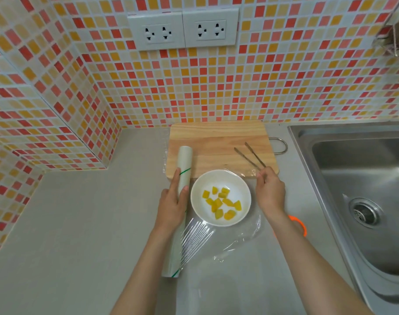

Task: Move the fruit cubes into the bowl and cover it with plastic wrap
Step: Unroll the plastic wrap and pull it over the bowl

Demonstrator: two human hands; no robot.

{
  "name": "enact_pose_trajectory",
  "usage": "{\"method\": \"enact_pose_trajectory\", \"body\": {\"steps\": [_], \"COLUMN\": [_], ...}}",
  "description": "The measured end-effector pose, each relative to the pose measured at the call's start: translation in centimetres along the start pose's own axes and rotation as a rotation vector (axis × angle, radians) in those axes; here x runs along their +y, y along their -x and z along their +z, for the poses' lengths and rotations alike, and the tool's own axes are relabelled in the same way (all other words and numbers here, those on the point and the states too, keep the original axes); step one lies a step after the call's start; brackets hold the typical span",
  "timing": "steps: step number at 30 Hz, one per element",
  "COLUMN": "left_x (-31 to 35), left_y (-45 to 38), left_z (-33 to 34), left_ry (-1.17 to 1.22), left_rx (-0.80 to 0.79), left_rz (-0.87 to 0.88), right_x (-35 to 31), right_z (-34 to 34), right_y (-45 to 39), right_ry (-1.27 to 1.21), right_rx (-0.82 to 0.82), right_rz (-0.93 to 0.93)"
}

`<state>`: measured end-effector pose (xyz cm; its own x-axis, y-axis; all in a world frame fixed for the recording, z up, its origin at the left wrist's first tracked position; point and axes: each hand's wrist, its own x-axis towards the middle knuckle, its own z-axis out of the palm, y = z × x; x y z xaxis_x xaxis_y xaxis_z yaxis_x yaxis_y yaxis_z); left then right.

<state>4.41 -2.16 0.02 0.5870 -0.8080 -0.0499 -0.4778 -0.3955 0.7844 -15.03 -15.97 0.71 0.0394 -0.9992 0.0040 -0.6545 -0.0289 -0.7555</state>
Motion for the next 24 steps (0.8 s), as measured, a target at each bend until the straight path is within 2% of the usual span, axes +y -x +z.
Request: {"method": "enact_pose_trajectory", "body": {"steps": [7,14,18,24], "left_x": [0.5,1.4,1.6,1.3], "left_y": [0.5,0.7,0.8,0.8], "left_z": [1.1,1.4,1.3,1.2], "left_ry": [-0.074,-0.181,-0.196,-0.174], "left_rx": [0.028,0.017,0.012,0.017], "left_rz": [-0.074,-0.128,-0.128,-0.118], "right_x": [0.1,-0.1,-0.2,0.1], "right_z": [1.4,1.1,0.9,0.8], "right_y": [0.6,0.4,0.3,0.5], "right_ry": [-0.014,-0.04,0.024,0.293], "right_rx": [-0.045,-0.248,-0.321,-0.354], "right_rz": [-0.042,-0.112,-0.188,-0.23]}}
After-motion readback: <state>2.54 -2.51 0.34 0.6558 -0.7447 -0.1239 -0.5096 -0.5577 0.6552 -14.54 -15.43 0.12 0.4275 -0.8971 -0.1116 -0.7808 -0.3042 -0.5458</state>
